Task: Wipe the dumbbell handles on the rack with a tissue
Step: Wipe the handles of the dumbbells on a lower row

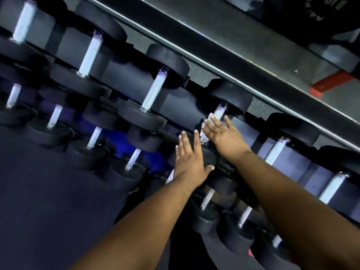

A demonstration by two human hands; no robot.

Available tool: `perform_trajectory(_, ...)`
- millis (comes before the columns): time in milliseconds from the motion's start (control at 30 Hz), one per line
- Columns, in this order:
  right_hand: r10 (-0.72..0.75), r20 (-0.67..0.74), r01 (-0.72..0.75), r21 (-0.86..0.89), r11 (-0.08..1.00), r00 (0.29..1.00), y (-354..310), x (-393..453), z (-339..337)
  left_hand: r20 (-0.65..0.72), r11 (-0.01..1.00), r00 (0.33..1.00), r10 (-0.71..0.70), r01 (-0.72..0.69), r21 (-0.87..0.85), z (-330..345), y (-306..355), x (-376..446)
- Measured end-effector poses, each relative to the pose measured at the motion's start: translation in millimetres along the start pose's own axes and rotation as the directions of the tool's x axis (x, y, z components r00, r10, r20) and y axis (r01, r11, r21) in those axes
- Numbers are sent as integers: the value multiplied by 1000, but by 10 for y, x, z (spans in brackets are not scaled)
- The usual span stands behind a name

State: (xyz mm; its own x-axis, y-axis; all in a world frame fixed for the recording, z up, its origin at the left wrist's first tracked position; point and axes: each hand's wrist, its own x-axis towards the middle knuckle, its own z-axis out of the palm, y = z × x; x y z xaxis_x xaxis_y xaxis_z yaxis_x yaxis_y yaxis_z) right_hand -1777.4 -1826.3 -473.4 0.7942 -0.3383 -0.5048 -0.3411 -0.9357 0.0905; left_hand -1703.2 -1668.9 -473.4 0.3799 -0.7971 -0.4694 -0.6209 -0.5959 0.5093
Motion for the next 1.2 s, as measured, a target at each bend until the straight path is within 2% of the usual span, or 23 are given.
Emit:
perform_trajectory(100, -197, 23, 195, 49, 979, 980, 43, -202, 39, 42, 999, 999, 7, -8, 34, -95, -35, -19)
perform_trajectory(167, -200, 25, 194, 154, 969, 980, 130, -329, -33, 76, 996, 997, 31, -37, 85, -195, -71, -23)
perform_trajectory(267, -59, -70, 79, 326, 942, 996, 133, -353, -164, 64, 986, 995, 73, -81, 144, -414, -222, -26)
perform_trajectory(333, 98, -228, 19, 460, 888, 969, 67, -250, -268, 12, 982, 997, 80, -81, 171, -579, -387, -20)
perform_trajectory(433, 238, -374, 64, 640, 766, 896, -89, 106, -462, -119, 970, 989, 86, -56, 235, -868, -785, 73)
perform_trajectory(533, 289, -374, 92, 735, 672, 881, -370, 487, -688, -208, 974, 978, 33, 16, 228, -1120, -1200, 185)
perform_trajectory(600, 245, -389, 123, 715, 688, 888, -585, 754, -824, -206, 978, 978, -18, 61, 201, -1247, -1409, 279)
perform_trajectory(733, 41, -374, 164, 501, 849, 927, -905, 1256, -977, -158, 994, 986, -50, 65, 93, -1370, -1543, 446)
perform_trajectory(833, -148, -217, 206, 276, 939, 965, -980, 1486, -969, -146, 997, 987, -72, 75, 13, -1422, -1498, 554)
perform_trajectory(900, -281, -158, 294, 62, 954, 947, -944, 1561, -941, -120, 995, 988, -95, 96, -1, -1451, -1478, 614)
perform_trajectory(967, -260, -159, 252, -73, 965, 952, -827, 1617, -964, -76, 994, 991, -107, 109, 22, -1481, -1462, 648)
perform_trajectory(1067, -3, -221, 4, 5, 1000, 975, -732, 1662, -1038, -7, 991, 994, -113, 113, 71, -1535, -1438, 670)
perform_trajectory(1100, 37, -238, -29, 39, 999, 971, -775, 1658, -1031, 12, 990, 993, -117, 116, 76, -1566, -1440, 679)
perform_trajectory(1133, 23, -224, -12, 48, 999, 974, -844, 1596, -980, 29, 990, 992, -120, 118, 79, -1559, -1422, 672)
perform_trajectory(1200, -123, -198, 132, 33, 991, 972, -996, 1477, -832, 62, 990, 991, -122, 117, 77, -1587, -1439, 685)
